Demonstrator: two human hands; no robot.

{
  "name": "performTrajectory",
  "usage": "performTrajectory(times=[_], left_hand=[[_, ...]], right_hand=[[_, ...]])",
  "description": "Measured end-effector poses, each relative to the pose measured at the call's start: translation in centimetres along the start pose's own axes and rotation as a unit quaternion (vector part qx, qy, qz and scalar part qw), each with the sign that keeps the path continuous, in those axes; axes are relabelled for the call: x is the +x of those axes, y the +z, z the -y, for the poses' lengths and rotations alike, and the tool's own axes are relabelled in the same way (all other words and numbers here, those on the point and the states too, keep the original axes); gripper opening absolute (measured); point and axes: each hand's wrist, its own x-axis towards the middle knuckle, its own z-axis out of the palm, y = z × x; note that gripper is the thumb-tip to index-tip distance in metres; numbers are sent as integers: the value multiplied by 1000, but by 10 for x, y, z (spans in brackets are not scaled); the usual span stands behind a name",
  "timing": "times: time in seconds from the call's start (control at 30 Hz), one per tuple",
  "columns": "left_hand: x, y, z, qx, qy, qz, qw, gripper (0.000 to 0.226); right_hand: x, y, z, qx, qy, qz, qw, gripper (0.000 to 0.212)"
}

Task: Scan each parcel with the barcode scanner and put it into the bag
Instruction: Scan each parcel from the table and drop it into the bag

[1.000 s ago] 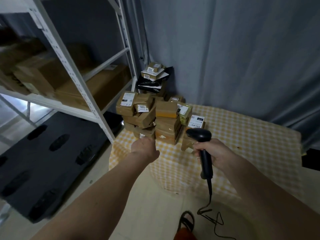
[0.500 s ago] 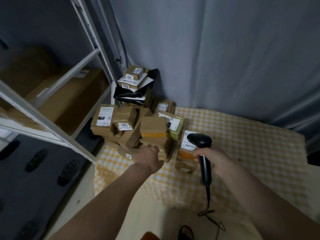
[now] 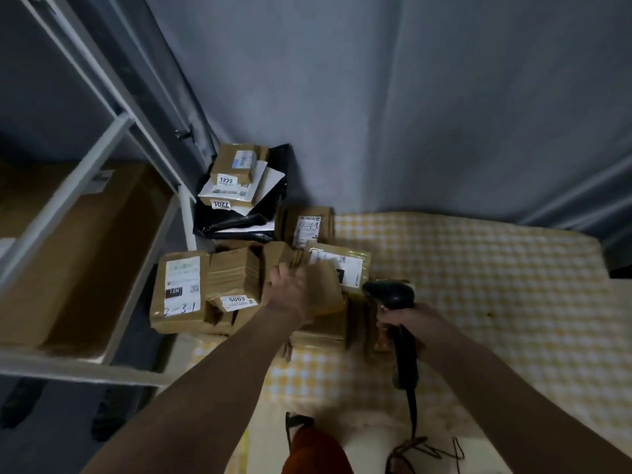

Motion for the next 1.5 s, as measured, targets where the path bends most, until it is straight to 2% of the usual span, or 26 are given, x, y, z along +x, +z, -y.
performTrajectory(times=[0.1, 0.2, 0.4, 0.6, 0.67, 0.77, 0.8, 0.83, 0.93, 1.0, 1.07, 1.13, 1.2, 1.3, 1.4, 1.43, 1.5], left_hand=[[22, 4, 13, -13, 61, 0, 998, 128], [38, 8, 24, -30, 106, 40, 993, 139], [58, 25, 30, -20, 156, 93, 983, 135], [62, 28, 32, -8, 161, 41, 986, 129], [60, 29, 34, -49, 152, 46, 986, 130], [63, 25, 41, -231, 82, 101, 964, 124], [63, 19, 44, -322, 41, 130, 937, 122], [62, 12, 48, -424, -6, 175, 889, 118], [47, -9, 61, -664, -76, 323, 670, 93], [40, -12, 68, -738, -72, 356, 569, 68], [30, -17, 69, -768, -55, 382, 510, 53], [24, -18, 66, -779, -53, 390, 488, 49], [21, -18, 62, -771, -42, 385, 506, 55], [22, -22, 57, -726, -13, 365, 583, 70], [16, -34, 47, -659, 28, 328, 676, 94], [14, -36, 43, -639, 26, 300, 707, 105], [15, -36, 36, -625, -10, 240, 743, 128]], right_hand=[[11, 19, 7, 30, 4, -19, 999, 22], [20, 37, 9, 66, 5, -50, 997, 15], [34, 65, 8, 124, 16, -80, 989, 12], [41, 74, 10, 132, 26, -68, 989, 22], [42, 75, 13, 133, 23, -70, 988, 23], [41, 75, 17, 135, 11, -82, 987, 17], [39, 75, 17, 140, 7, -89, 986, 13], [38, 74, 19, 148, 3, -96, 984, 10], [32, 73, 26, 173, -15, -110, 979, 8], [28, 75, 33, 188, -31, -117, 975, 11], [25, 80, 40, 189, -43, -113, 975, 15], [21, 85, 45, 178, -50, -90, 979, 24], [17, 89, 48, 162, -63, -83, 981, 27], [12, 92, 51, 131, -93, -80, 984, 23], [5, 96, 53, 103, -116, -68, 986, 24], [3, 97, 54, 98, -120, -62, 986, 25], [1, 98, 56, 85, -123, -71, 986, 28]])
